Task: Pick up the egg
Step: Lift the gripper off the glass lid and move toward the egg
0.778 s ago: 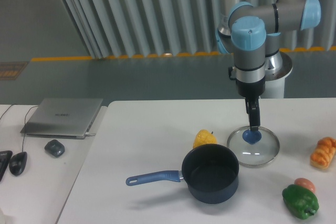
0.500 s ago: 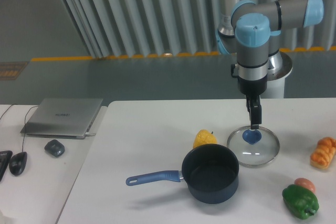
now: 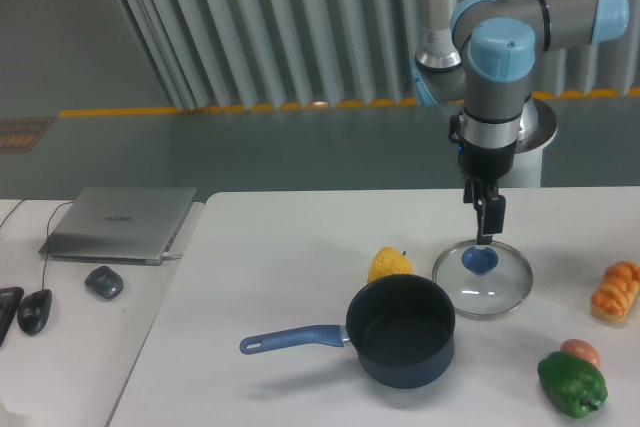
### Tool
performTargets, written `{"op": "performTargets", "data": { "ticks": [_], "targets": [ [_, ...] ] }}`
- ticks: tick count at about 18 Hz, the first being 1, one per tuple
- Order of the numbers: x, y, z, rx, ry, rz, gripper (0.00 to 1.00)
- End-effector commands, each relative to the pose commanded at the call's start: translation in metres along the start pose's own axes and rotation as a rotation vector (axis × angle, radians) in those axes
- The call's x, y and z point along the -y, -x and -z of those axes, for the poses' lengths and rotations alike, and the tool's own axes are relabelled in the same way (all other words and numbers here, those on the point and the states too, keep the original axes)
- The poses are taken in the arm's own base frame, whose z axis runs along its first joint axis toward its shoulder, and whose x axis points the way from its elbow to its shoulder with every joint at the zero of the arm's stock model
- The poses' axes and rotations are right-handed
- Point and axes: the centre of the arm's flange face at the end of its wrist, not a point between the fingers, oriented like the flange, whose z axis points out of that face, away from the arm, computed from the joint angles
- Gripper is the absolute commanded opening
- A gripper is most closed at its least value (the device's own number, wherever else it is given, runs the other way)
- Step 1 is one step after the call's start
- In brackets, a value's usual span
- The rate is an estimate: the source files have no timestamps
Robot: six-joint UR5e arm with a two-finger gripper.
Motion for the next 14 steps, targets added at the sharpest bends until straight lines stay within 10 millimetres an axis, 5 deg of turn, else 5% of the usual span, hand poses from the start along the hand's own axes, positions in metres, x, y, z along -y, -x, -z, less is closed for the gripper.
{"op": "performTargets", "data": {
  "ticks": [9,14],
  "targets": [
    [-0.019,0.009,-0.001,0.026,0.126,0.111,1.00],
    [-0.015,0.030,-0.025,0.097,0.099,0.176,1.00]
  ]
}}
